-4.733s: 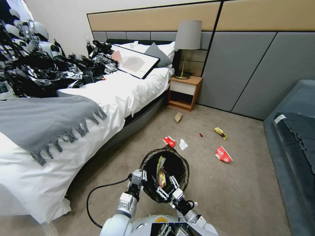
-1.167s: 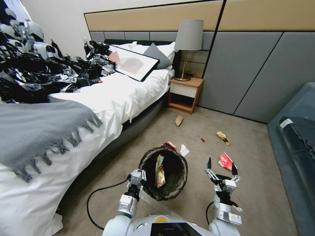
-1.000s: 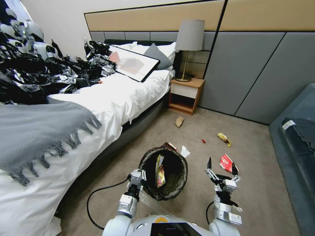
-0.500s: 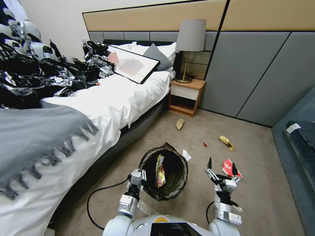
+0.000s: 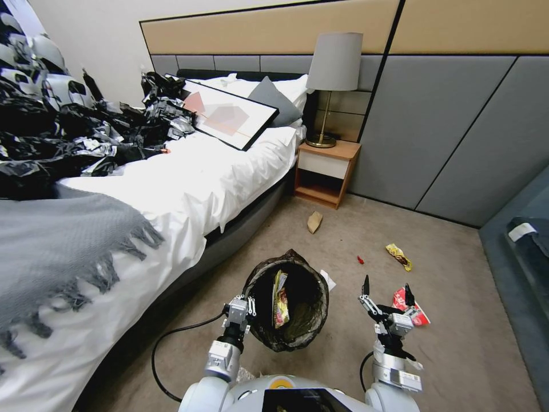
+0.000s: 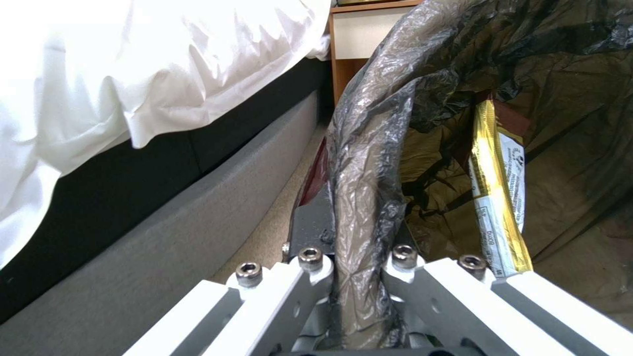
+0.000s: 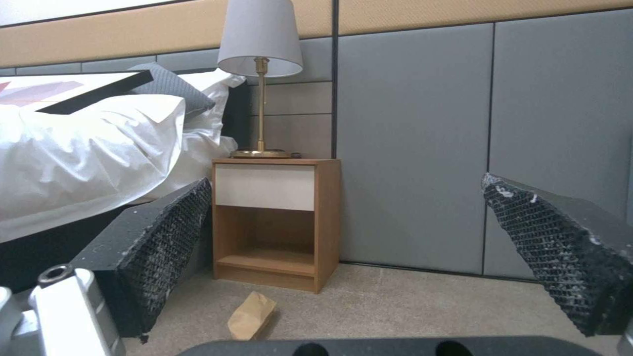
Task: Pick up the trash bin, then pick up the garbage from the floor and place it into the trash bin.
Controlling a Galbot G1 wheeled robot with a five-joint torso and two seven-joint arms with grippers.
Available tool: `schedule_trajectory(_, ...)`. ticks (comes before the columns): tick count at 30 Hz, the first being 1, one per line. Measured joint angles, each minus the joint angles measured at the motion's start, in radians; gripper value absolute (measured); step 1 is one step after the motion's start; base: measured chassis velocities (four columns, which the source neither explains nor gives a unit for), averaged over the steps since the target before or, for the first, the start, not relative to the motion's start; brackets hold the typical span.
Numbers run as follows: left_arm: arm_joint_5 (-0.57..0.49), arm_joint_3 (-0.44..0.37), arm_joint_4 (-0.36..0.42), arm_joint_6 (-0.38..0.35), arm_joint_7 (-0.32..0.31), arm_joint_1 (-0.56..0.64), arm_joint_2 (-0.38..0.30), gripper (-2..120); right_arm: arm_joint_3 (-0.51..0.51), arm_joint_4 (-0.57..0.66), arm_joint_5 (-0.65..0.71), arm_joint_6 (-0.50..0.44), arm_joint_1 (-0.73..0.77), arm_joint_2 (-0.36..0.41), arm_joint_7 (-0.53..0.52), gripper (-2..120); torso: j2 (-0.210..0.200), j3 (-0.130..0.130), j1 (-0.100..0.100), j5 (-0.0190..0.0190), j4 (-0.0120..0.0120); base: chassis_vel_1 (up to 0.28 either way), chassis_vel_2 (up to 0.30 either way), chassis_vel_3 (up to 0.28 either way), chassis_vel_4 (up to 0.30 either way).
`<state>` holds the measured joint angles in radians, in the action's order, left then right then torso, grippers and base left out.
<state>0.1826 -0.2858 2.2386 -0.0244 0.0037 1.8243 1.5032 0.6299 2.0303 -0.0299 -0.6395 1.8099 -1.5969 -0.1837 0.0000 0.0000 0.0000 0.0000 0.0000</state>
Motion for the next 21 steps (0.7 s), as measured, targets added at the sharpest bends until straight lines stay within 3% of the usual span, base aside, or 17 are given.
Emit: schedule_trajectory(21,0.001,-0.003,-0.002,0.000,0.006,-0.002,0.001,1,0.010,-0.016,-0.004,-0.001,-0.008,-0.002,0.001,100,0.000,0.000,0.000,-0.0001,0.0000,-0.092,0.091,0.090,-0.086)
